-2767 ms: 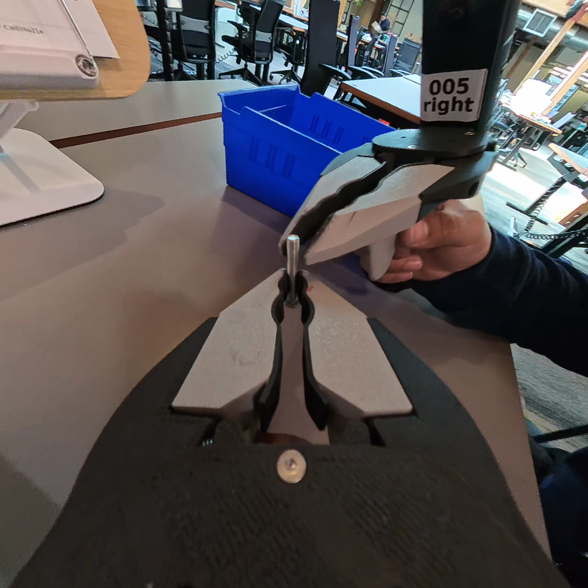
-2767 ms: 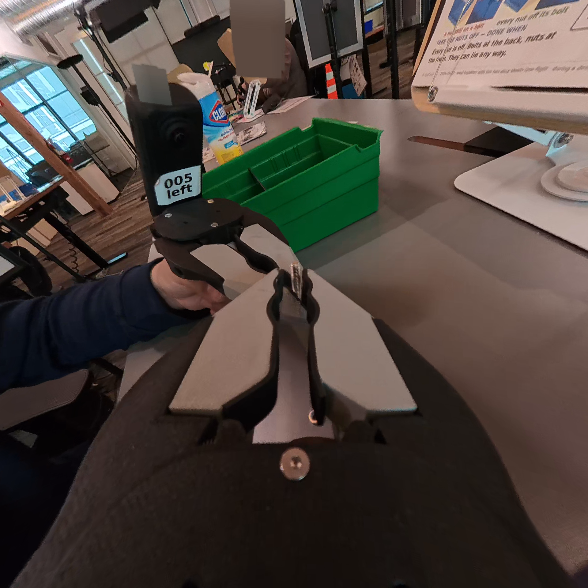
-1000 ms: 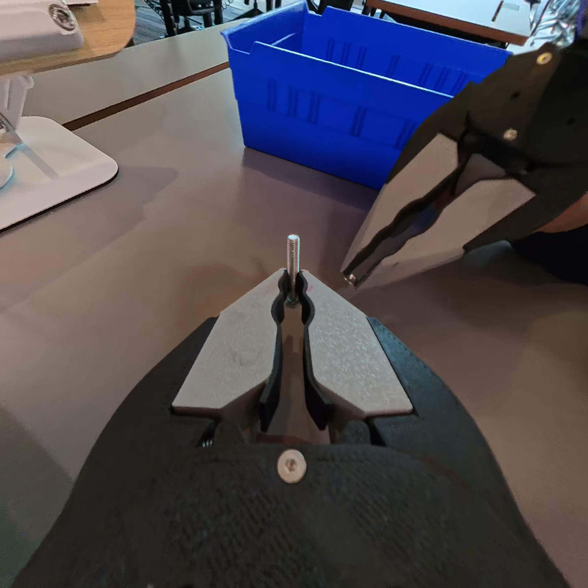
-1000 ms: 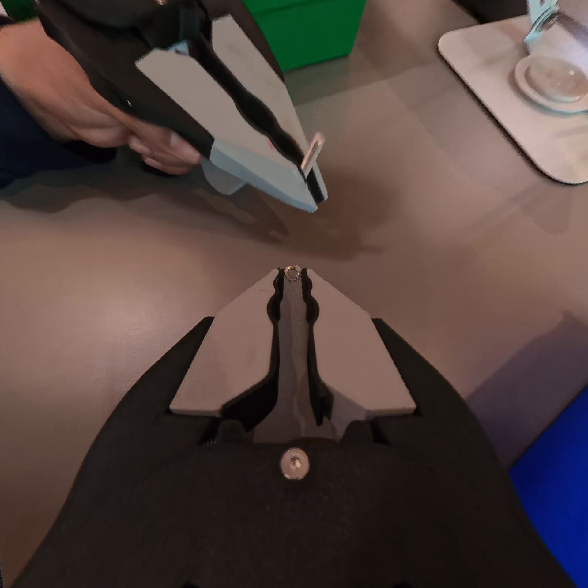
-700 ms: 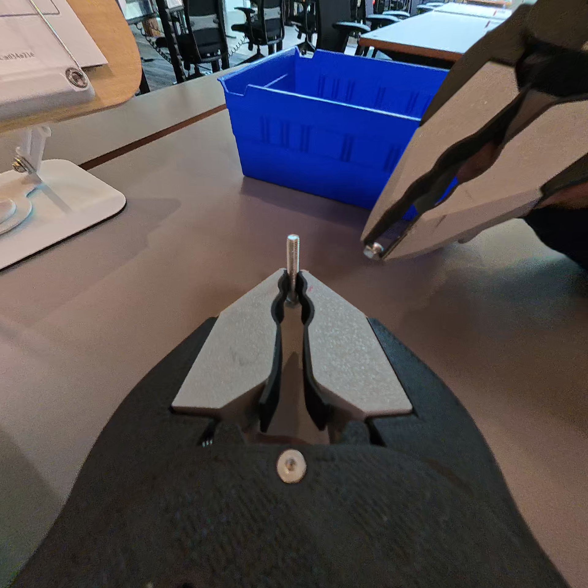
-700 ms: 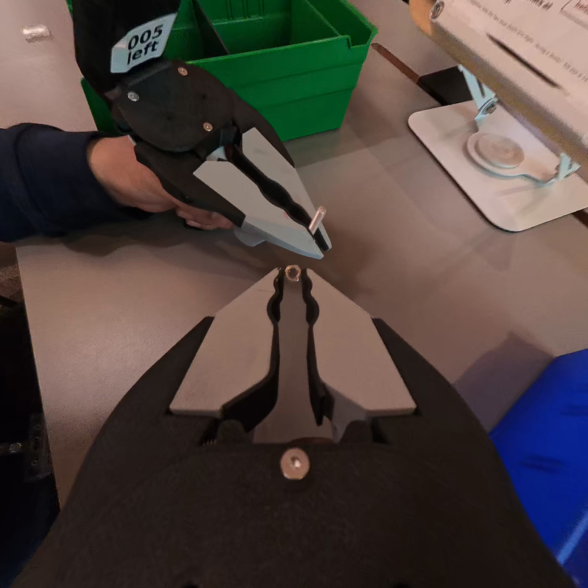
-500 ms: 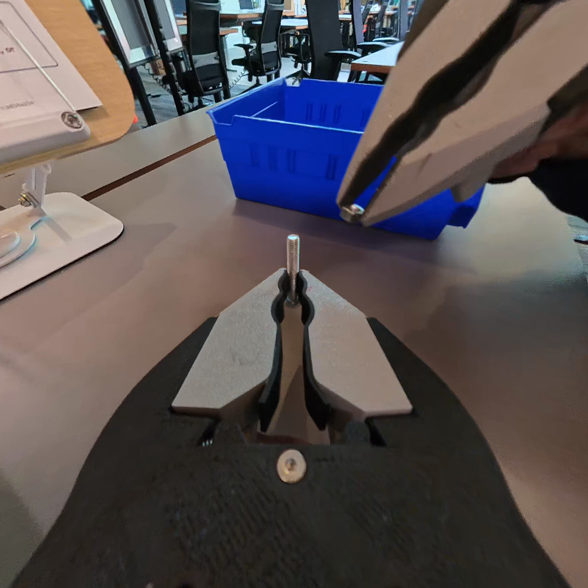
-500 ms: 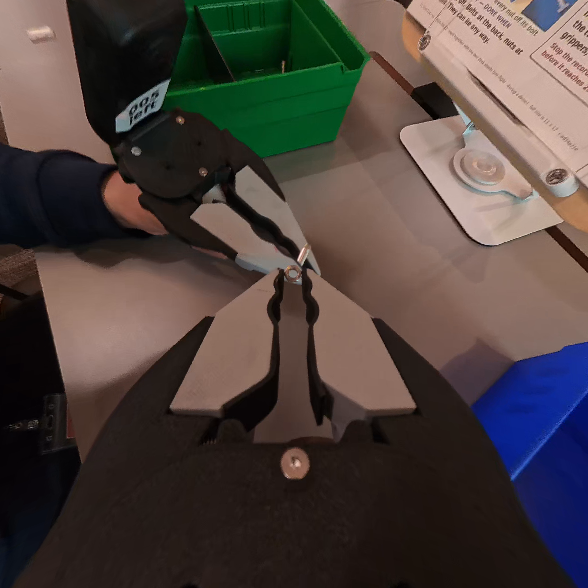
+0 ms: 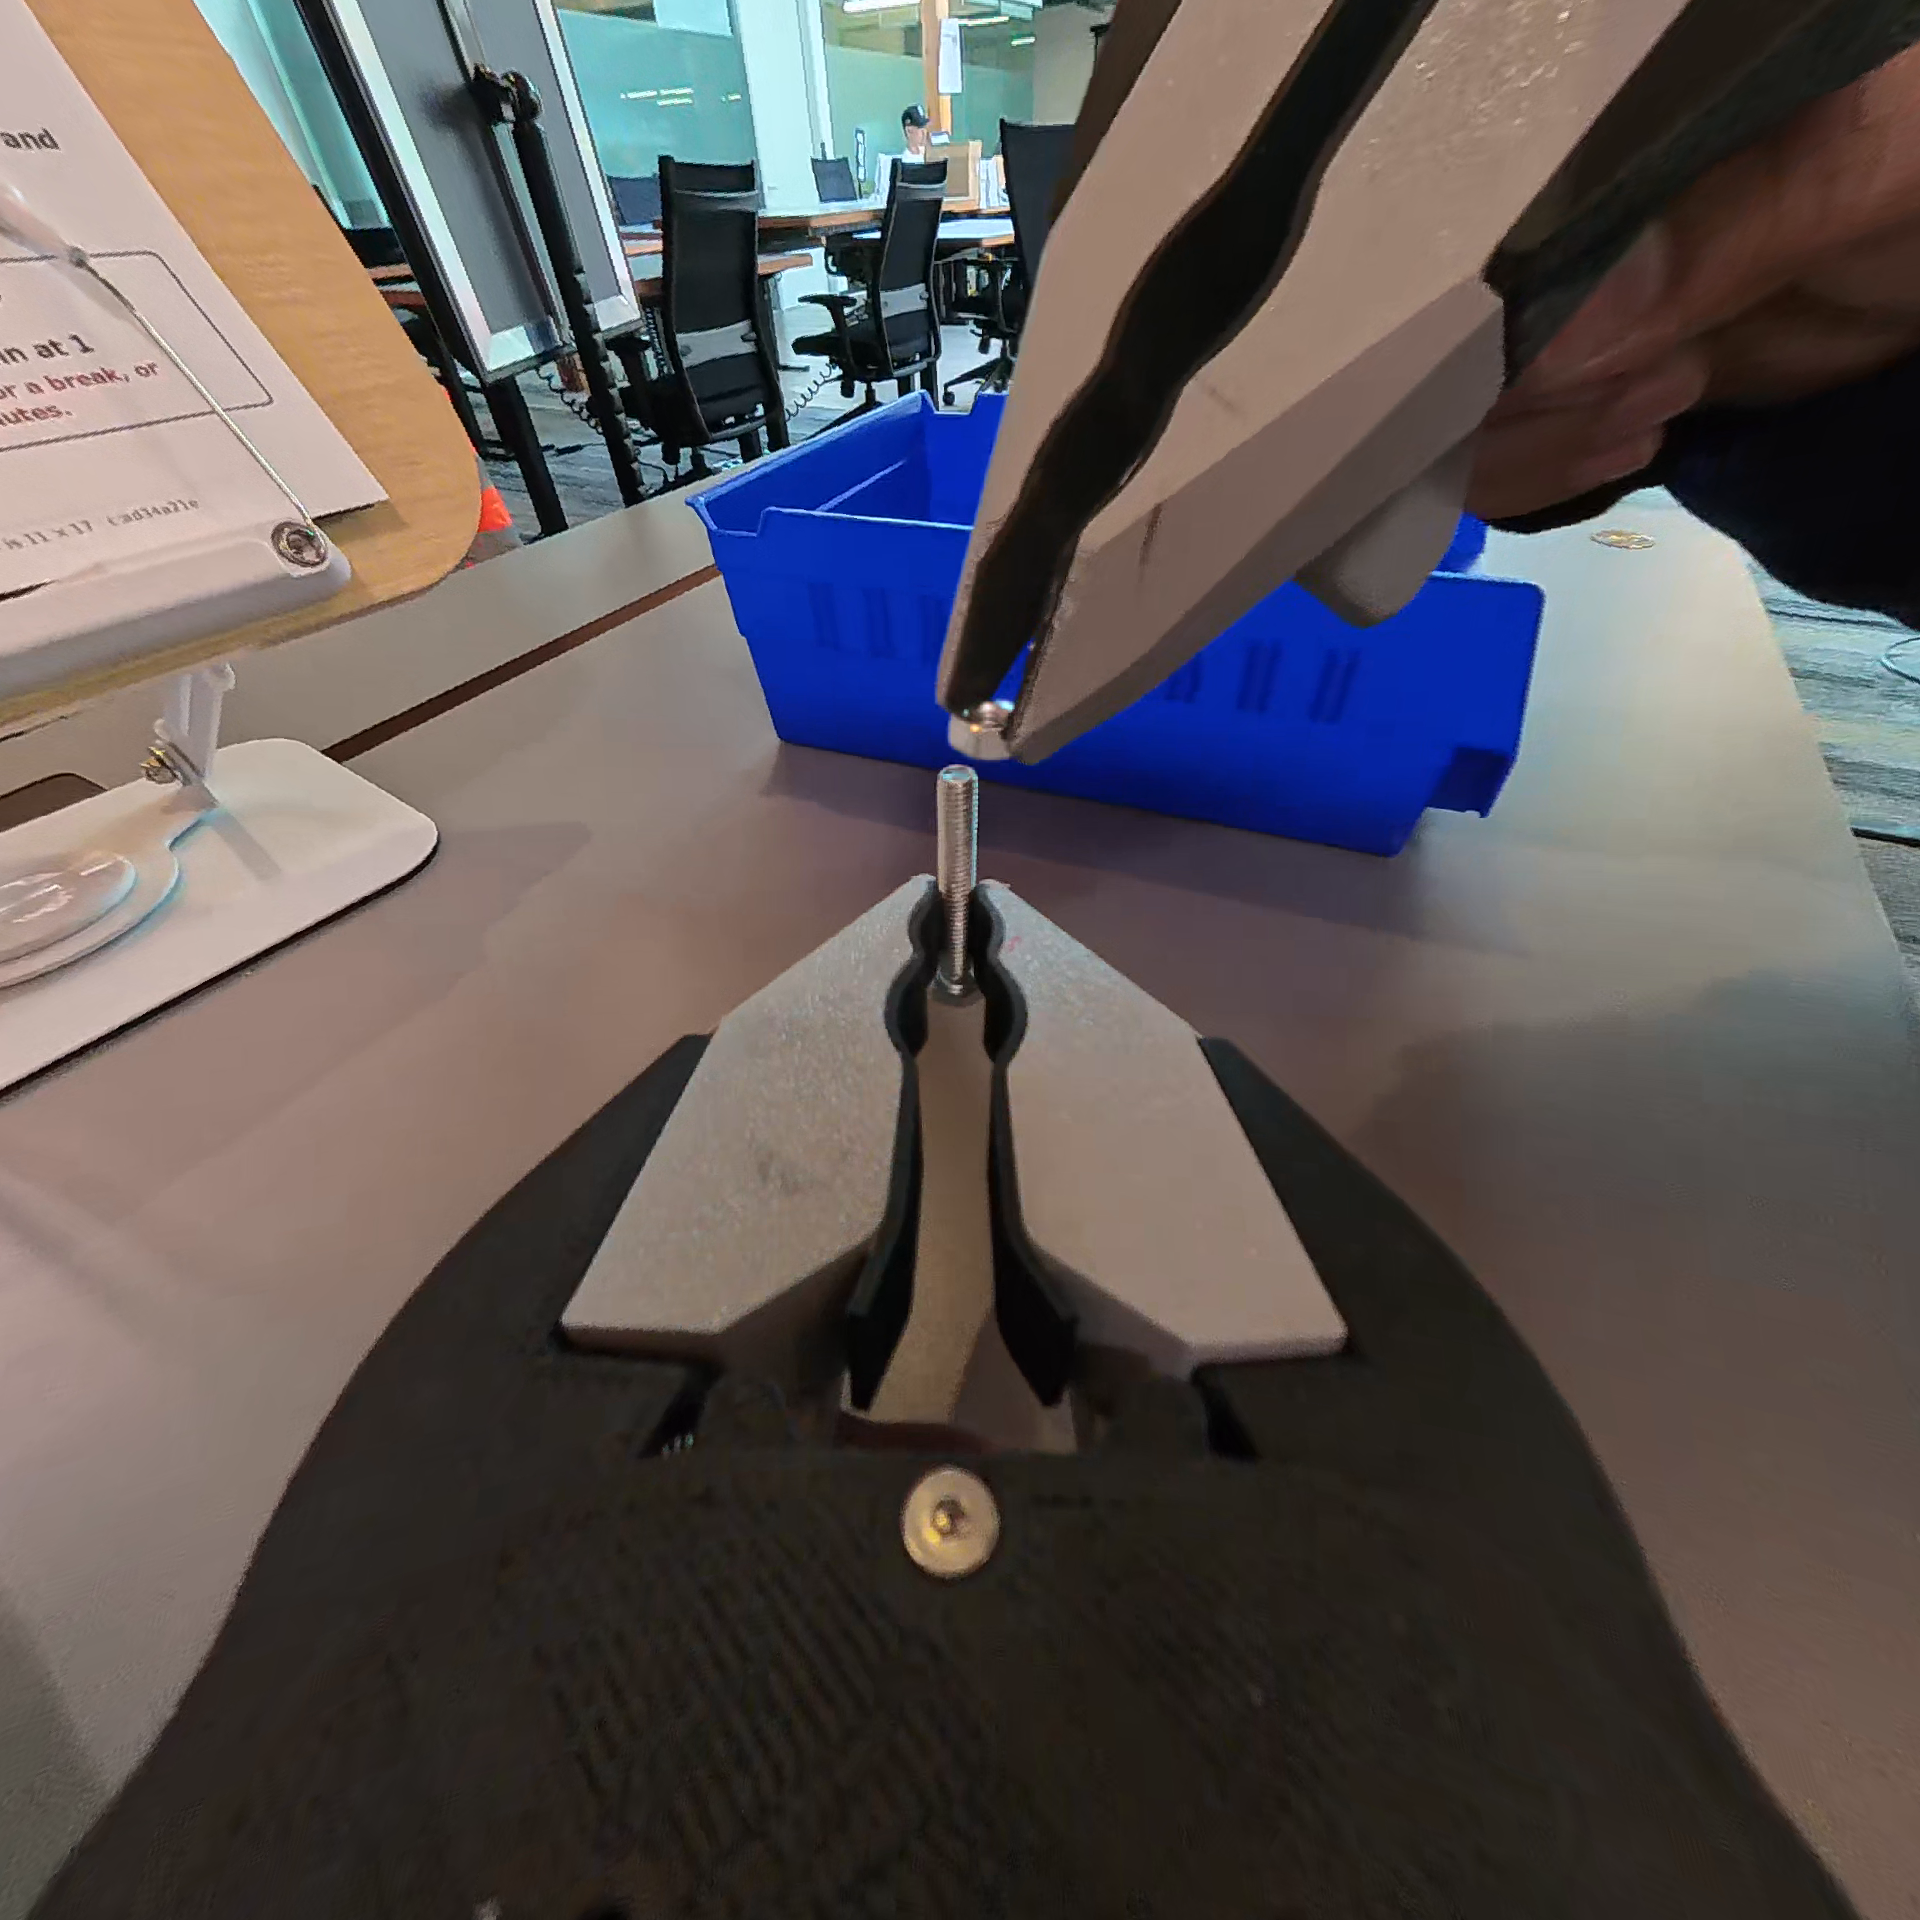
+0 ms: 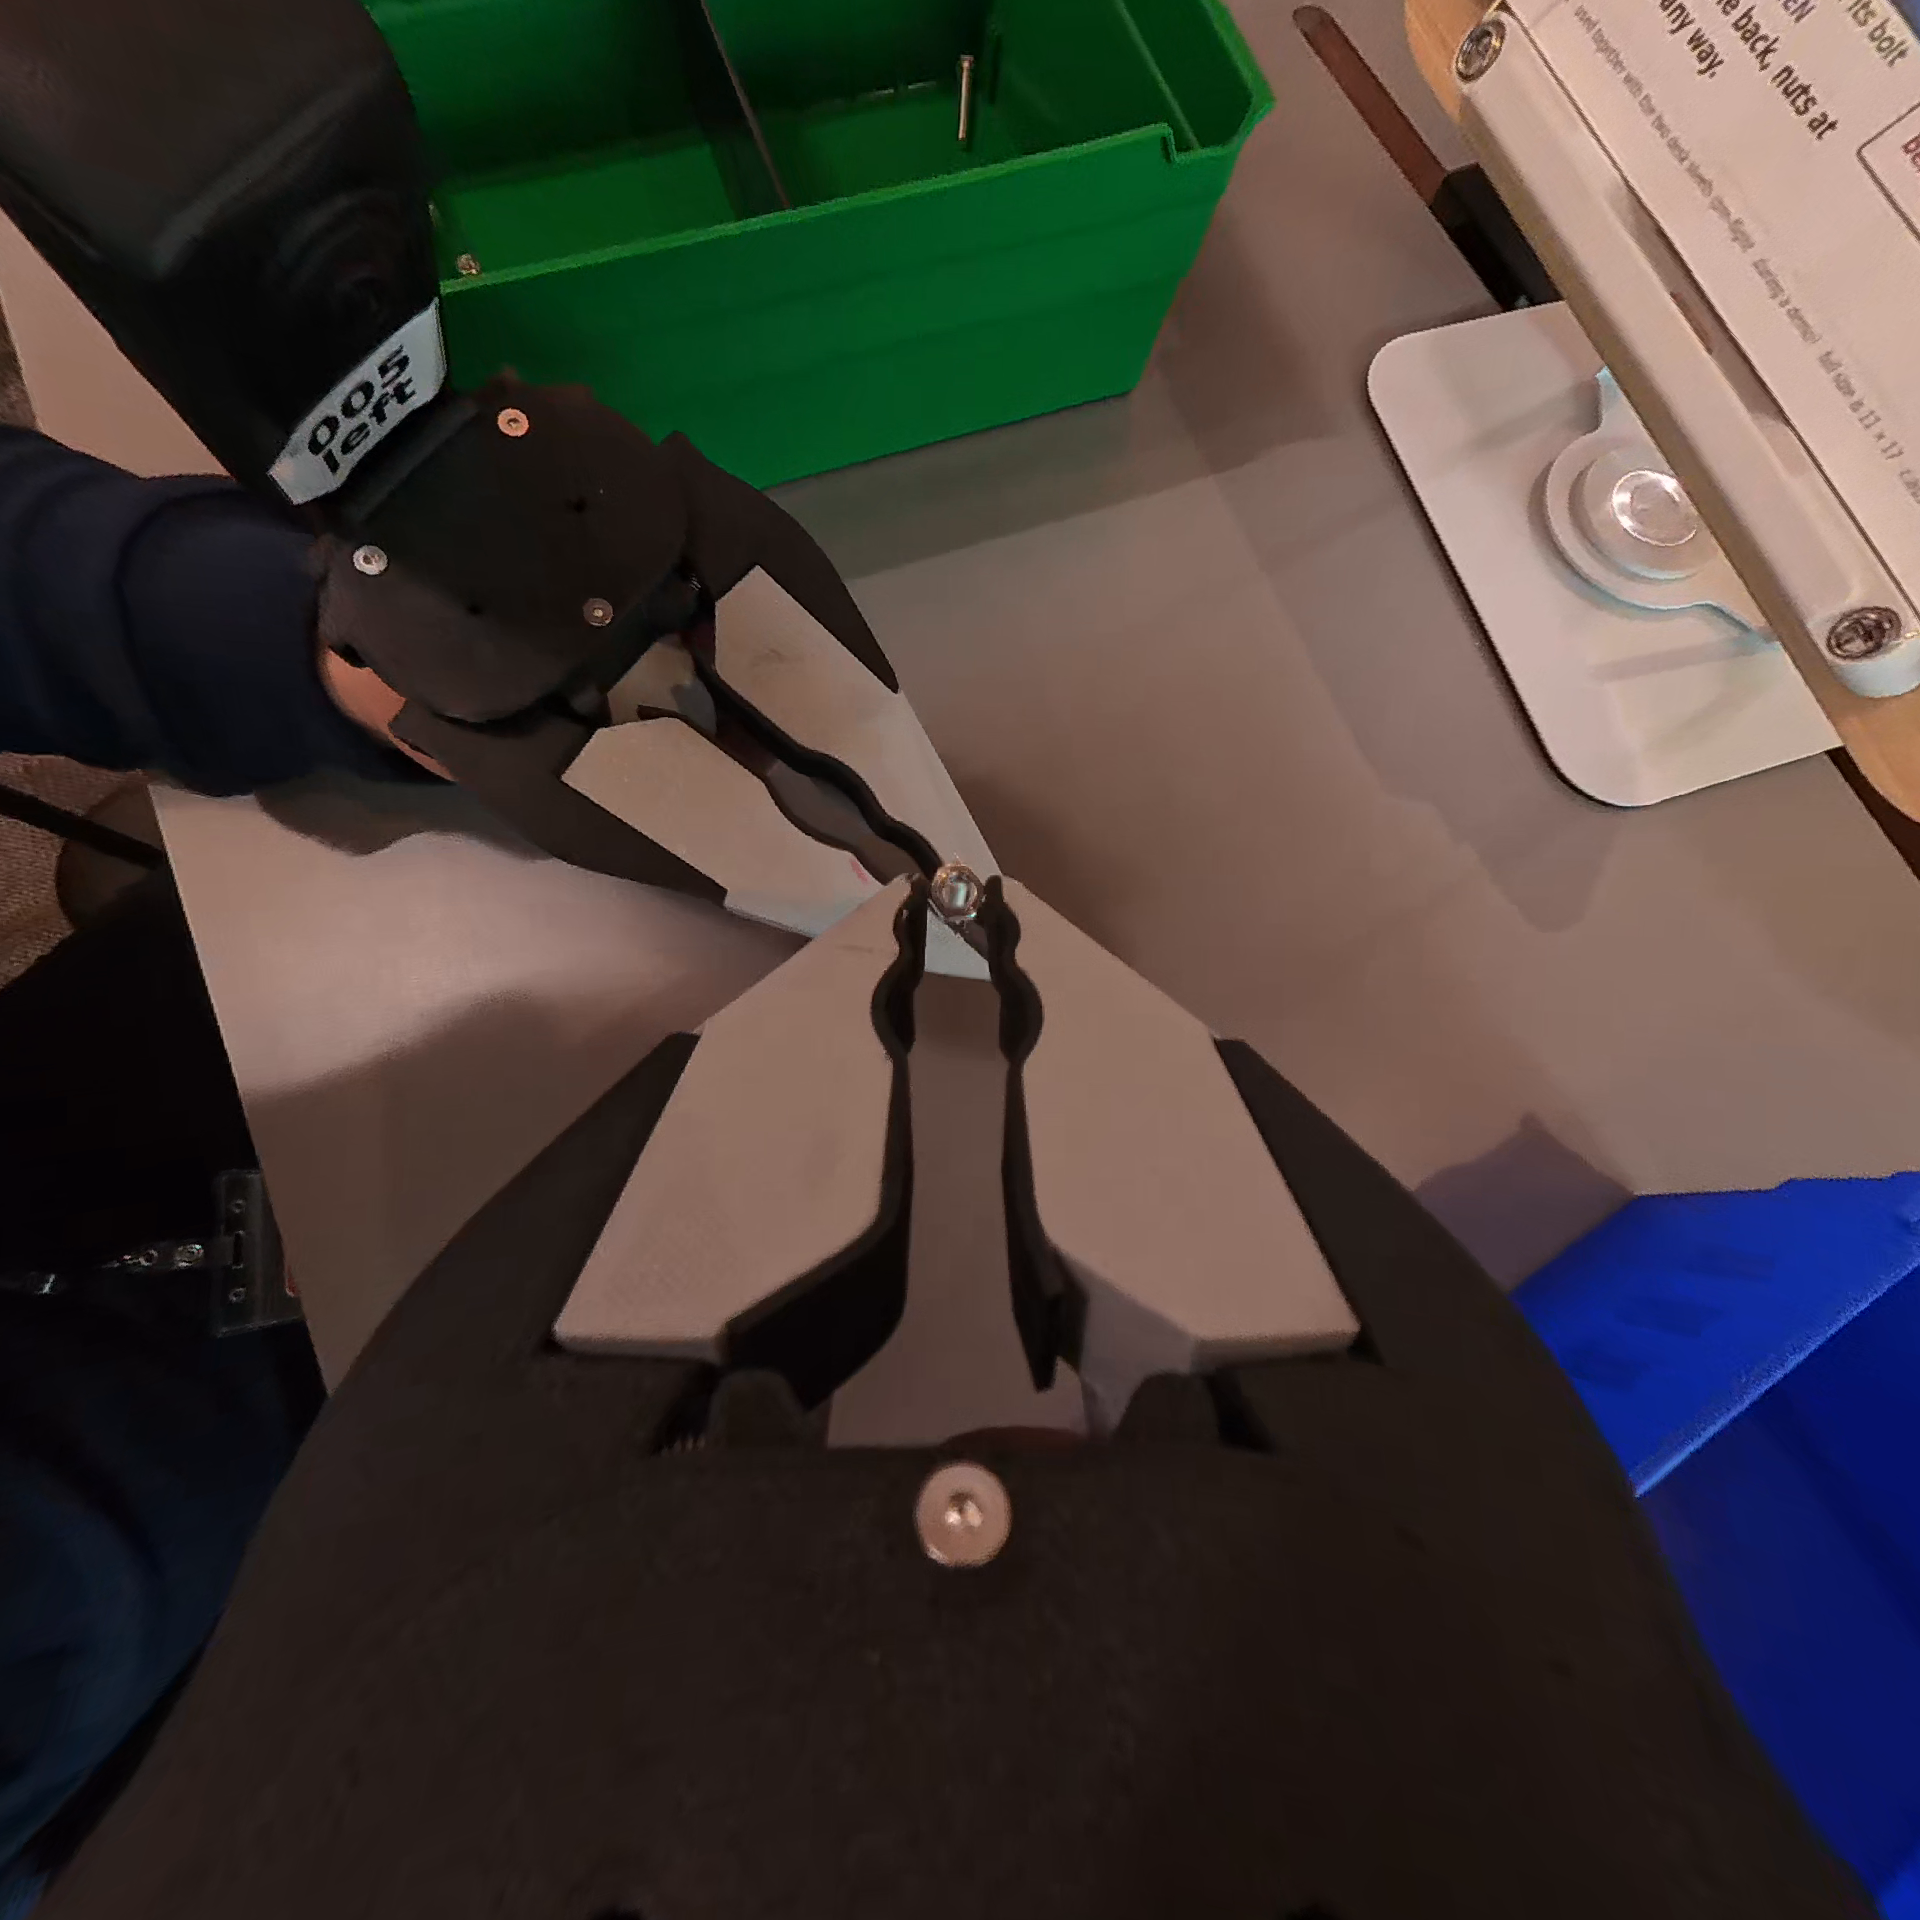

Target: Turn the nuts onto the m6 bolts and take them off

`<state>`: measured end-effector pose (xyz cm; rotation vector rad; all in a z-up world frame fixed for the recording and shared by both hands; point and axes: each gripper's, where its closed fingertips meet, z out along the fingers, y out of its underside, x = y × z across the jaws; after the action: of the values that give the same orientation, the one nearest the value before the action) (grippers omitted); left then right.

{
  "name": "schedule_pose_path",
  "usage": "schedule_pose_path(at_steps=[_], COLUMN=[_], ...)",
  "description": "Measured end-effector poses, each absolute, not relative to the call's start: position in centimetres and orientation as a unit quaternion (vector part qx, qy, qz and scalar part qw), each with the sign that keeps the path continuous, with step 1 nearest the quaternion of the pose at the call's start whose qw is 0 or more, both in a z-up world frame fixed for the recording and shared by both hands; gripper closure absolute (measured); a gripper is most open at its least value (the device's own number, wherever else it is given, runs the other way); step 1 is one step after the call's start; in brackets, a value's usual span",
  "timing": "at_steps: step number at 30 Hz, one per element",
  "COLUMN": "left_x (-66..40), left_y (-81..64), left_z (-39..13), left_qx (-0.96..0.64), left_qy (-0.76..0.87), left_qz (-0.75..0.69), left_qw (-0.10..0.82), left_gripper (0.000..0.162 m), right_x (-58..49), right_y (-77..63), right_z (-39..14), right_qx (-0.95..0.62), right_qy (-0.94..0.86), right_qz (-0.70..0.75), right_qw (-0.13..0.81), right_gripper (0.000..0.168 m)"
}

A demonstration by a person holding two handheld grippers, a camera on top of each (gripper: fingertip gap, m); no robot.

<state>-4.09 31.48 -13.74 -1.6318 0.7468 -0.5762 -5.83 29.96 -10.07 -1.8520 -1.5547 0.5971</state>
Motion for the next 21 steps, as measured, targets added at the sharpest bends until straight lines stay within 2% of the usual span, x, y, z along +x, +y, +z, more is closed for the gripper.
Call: schedule_pose_path(at_steps=[21], left_x=[-4.41], left_y=[31.79], left_z=[-13.88], left_qx=[-0.708], left_qy=[0.316], left_qz=[-0.234], left_qw=[0.587], left_gripper=[0.160], right_x=[-6.53], right_y=[30.32], right_z=[-10.61], right_qx=[-0.713], right_qy=[-0.600], right_qz=[0.202], right_qw=[0.299], right_gripper=[0.160])
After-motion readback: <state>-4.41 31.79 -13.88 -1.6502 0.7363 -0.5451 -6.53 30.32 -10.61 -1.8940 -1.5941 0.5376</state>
